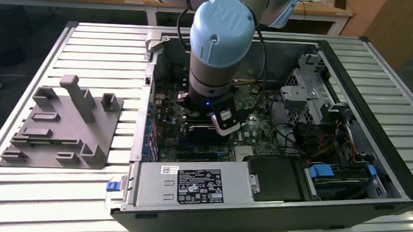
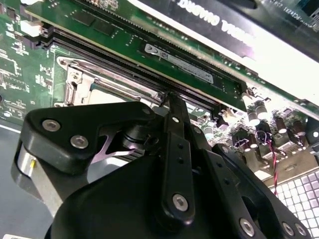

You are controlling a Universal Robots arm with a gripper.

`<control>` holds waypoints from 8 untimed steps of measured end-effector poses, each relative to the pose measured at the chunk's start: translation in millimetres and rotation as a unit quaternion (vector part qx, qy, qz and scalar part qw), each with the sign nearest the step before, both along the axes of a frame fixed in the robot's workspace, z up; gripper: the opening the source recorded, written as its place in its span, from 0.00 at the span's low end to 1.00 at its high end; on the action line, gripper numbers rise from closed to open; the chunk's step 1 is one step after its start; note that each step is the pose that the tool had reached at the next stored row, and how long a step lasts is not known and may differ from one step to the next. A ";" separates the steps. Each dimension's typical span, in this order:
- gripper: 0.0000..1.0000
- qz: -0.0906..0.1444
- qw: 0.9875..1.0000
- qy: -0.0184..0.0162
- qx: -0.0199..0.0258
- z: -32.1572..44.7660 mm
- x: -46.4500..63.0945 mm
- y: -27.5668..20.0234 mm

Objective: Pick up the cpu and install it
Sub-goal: 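Install the second cpu locking lever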

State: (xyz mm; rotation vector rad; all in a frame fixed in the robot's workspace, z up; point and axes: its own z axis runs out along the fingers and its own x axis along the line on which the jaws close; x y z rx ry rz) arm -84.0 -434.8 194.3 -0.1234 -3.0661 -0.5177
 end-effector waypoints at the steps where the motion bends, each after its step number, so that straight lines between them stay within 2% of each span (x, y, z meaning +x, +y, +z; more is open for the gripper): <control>1: 0.11 0.000 1.000 0.000 0.001 -0.5 -0.6 0.0; 8: 0.11 0.000 1.000 0.000 0.007 -4.5 -1.5 0.1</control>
